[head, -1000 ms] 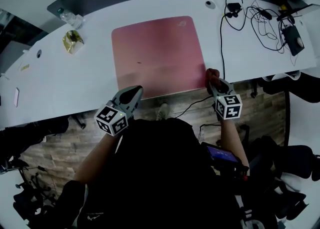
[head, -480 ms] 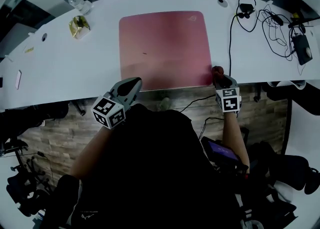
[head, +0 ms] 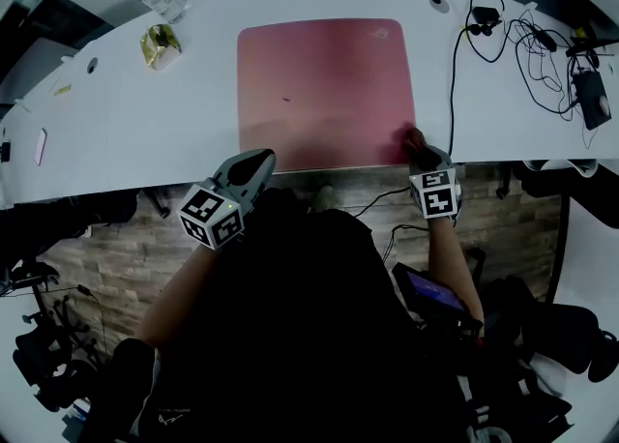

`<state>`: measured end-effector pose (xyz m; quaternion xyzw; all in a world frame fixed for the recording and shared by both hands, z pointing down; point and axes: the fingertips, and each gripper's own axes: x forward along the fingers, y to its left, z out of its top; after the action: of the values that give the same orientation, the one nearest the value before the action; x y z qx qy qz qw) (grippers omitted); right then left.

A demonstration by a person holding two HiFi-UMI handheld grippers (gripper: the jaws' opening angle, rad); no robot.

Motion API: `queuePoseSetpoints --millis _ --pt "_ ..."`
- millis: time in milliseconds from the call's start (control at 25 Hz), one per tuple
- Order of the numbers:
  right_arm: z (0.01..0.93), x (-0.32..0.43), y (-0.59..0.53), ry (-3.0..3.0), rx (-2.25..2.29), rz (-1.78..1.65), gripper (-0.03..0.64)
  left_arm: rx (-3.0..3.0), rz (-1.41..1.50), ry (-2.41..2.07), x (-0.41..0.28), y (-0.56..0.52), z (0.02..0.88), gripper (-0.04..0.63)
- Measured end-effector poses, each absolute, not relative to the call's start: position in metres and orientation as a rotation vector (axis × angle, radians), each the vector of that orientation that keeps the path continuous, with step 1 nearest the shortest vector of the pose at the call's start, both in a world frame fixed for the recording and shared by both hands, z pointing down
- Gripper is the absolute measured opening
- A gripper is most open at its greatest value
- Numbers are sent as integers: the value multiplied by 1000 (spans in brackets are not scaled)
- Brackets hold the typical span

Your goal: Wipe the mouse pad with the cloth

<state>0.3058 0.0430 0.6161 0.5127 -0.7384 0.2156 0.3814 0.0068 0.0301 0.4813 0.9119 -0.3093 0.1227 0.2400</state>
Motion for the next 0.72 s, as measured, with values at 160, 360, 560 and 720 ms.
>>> queuePoseSetpoints --millis 160,360,560,720 --pt "616 292 43 -1913 1278 554 110 2487 331 -855 6 29 482 9" --pt "615 268 43 -1963 1241 580 110 2466 320 -870 2 29 487 9" --pt "614 245 43 -2006 1206 612 110 2440 297 -897 -6 26 489 9" --pt "613 225 43 -2048 1189 669 110 2435 279 -898 -9 22 489 9"
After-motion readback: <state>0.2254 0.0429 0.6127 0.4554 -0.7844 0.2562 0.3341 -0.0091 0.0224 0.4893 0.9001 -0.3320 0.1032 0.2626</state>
